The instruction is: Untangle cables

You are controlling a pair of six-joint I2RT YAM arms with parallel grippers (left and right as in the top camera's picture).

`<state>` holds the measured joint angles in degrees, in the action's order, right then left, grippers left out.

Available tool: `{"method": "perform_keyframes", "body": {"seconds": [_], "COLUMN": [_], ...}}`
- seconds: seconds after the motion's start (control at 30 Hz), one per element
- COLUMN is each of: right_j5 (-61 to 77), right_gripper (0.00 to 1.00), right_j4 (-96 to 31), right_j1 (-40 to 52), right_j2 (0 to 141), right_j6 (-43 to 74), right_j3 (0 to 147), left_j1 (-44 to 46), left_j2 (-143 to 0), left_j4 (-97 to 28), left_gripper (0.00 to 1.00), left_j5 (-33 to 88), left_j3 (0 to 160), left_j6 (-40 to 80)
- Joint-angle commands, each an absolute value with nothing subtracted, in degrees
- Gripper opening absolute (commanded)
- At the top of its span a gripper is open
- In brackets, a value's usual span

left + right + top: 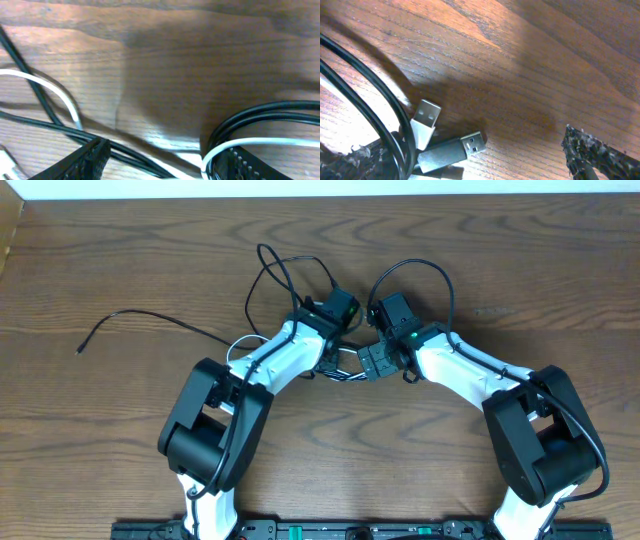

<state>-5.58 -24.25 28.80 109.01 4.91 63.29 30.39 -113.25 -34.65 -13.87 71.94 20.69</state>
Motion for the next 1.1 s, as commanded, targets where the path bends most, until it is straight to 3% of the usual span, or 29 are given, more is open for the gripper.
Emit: {"method": "perform_keyframes", "body": {"seconds": [0.0,0.6,0.87,1.07], "right_j5": [-15.16,-17.87,-11.44,-17.58], "right_gripper": [0.99,0.99,0.99,0.99], "right_j4": [-27.14,-29.43,-27.62,-28.8], "right_j1": [27.86,23.14,22.96,22.92], "right_j2": [112.88,112.88,112.88,112.88], "right_j6": [1.17,1.19,1.19,1.19], "right_j3": [59.83,59.81,59.81,59.81], "left_j1": [26.22,13.3,11.7,11.05], "left_j2": [-116.71,-116.71,-116.71,-116.71], "left_j4": [-36.21,-37.74,-35.62,-35.31], "left_gripper": [0.71,0.71,0.71,0.71], "left_j5": [-20.23,-20.23,-18.41,-20.38], "left_j3": [70.06,68.27,65.58,65.58], "left_j6": [18.37,16.34,16.14,15.25]}}
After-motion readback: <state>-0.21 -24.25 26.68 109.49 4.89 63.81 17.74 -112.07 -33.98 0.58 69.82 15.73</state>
